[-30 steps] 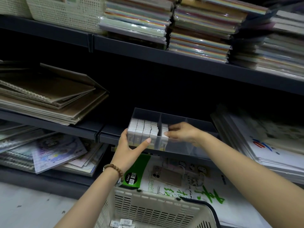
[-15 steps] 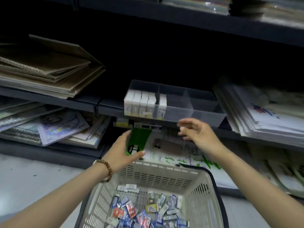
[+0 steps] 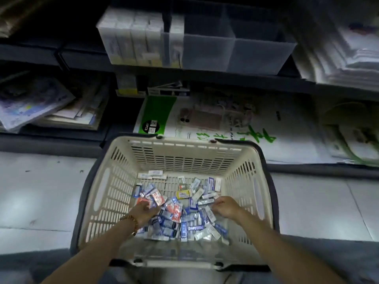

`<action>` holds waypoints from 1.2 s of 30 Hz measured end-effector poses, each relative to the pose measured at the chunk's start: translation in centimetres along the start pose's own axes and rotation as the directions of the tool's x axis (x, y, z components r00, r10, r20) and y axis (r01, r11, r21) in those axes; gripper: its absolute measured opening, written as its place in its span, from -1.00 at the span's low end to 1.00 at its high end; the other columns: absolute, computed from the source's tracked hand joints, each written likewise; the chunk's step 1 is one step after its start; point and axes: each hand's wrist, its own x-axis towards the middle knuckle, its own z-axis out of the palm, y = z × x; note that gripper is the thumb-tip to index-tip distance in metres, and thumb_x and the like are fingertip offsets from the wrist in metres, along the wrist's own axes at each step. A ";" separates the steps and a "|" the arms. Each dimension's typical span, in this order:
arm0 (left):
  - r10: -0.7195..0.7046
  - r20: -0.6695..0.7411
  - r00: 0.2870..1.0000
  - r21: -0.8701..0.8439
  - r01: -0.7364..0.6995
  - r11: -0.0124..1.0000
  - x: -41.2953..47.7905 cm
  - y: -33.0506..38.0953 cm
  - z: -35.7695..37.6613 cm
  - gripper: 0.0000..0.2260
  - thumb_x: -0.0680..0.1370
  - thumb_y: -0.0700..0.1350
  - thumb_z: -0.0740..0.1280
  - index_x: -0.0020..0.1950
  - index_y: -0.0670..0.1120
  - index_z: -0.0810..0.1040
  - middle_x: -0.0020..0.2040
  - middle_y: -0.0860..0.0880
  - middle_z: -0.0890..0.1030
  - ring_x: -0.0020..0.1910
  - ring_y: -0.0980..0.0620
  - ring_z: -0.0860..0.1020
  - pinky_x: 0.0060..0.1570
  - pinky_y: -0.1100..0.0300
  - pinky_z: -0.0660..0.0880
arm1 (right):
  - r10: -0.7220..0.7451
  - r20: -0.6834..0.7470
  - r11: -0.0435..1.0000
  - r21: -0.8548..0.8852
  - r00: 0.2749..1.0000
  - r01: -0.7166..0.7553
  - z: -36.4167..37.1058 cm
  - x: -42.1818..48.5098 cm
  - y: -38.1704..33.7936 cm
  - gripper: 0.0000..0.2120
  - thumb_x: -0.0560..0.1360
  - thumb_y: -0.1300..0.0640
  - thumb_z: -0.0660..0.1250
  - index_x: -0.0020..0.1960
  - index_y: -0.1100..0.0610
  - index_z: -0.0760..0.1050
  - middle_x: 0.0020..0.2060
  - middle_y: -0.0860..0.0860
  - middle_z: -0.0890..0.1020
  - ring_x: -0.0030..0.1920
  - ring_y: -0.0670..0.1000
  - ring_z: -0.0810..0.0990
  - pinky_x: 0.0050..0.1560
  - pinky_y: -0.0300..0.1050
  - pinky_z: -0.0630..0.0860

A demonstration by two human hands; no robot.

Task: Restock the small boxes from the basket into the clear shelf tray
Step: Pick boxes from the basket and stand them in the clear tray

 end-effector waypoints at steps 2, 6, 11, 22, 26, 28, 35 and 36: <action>-0.014 -0.002 1.000 -0.009 0.014 1.000 1.0 -0.7 0.5 -0.72 0.51 -0.13 0.35 0.16 -0.21 0.45 0.07 -0.20 0.51 0.07 -0.12 0.52 0.04 0.12 0.40 | -0.009 -0.034 0.996 0.091 0.999 0.012 1.2 0.6 0.5 -0.73 0.50 0.21 0.35 0.18 0.28 0.52 0.05 0.13 0.60 0.04 0.09 0.58 0.14 -0.06 0.52; 0.085 0.058 0.995 0.076 -0.089 0.993 2.2 -0.6 0.3 -0.71 0.54 -0.14 0.32 0.21 -0.23 0.52 -0.02 -0.16 0.57 -0.02 -0.11 0.56 -0.08 0.20 0.45 | -0.097 -0.030 0.976 0.194 0.995 0.101 2.9 2.1 -0.1 -0.66 0.49 0.21 0.38 0.23 0.27 0.49 0.14 0.19 0.60 0.09 0.08 0.59 0.03 -0.23 0.49; 0.186 0.073 0.980 0.143 -0.195 0.970 3.1 0.5 1.4 -0.68 0.54 -0.15 0.31 0.28 -0.20 0.50 0.23 -0.16 0.55 0.23 -0.09 0.50 0.18 0.26 0.37 | -0.178 0.103 0.978 0.129 0.979 0.165 6.0 4.1 -1.5 -0.56 0.47 0.12 0.41 0.32 0.19 0.44 0.27 0.09 0.52 0.18 0.03 0.53 0.05 -0.24 0.49; 0.222 0.245 0.944 -0.009 -0.227 0.974 4.4 -0.2 3.4 -0.62 0.58 -0.25 0.22 0.40 -0.14 0.32 0.12 -0.23 0.59 0.11 -0.09 0.54 0.09 0.14 0.49 | -0.213 0.064 0.974 -0.060 0.975 0.217 8.9 6.5 -2.4 -0.49 0.45 0.08 0.43 0.36 0.16 0.41 0.31 0.07 0.50 0.28 0.06 0.48 0.24 -0.14 0.38; 0.272 -0.170 0.947 -0.021 -0.280 0.960 5.4 -0.5 2.5 -0.76 0.50 -0.30 0.31 0.17 -0.21 0.47 -0.09 -0.08 0.57 -0.16 0.03 0.54 -0.13 0.27 0.49 | -0.192 0.101 0.980 0.064 0.976 0.186 8.7 6.8 -2.5 -0.51 0.45 0.14 0.44 0.32 0.23 0.42 0.24 0.15 0.50 0.18 0.10 0.51 0.10 -0.19 0.39; 0.213 -0.328 0.920 0.116 -0.185 0.976 6.4 -0.9 1.4 -0.70 0.48 -0.21 0.36 0.19 -0.17 0.45 0.11 -0.13 0.49 0.03 -0.08 0.52 0.06 0.14 0.48 | -0.204 0.086 0.975 0.111 0.975 0.194 8.8 6.8 -2.4 -0.52 0.46 0.16 0.42 0.33 0.25 0.40 0.26 0.16 0.48 -0.01 0.07 0.58 -0.05 -0.24 0.47; 0.210 -0.254 0.944 0.345 -0.114 0.931 7.9 -1.8 0.6 -0.74 0.45 -0.02 0.42 0.12 0.01 0.53 0.24 -0.08 0.44 0.26 -0.09 0.37 0.26 0.06 0.36 | -0.155 0.066 0.949 0.286 0.986 0.130 8.4 6.9 -1.8 -0.55 0.47 0.19 0.40 0.31 0.28 0.38 0.28 0.19 0.49 -0.42 -0.04 0.49 -0.42 -0.35 0.49; 0.214 -0.244 0.946 0.374 -0.112 0.921 8.1 -1.6 0.5 -0.74 0.43 0.00 0.43 0.08 0.02 0.52 0.22 -0.07 0.46 0.25 -0.08 0.36 0.25 0.10 0.34 | -0.147 0.065 0.946 0.300 0.987 0.121 8.2 6.8 -1.8 -0.55 0.47 0.18 0.40 0.30 0.27 0.39 0.28 0.19 0.49 -0.42 -0.04 0.50 -0.40 -0.33 0.49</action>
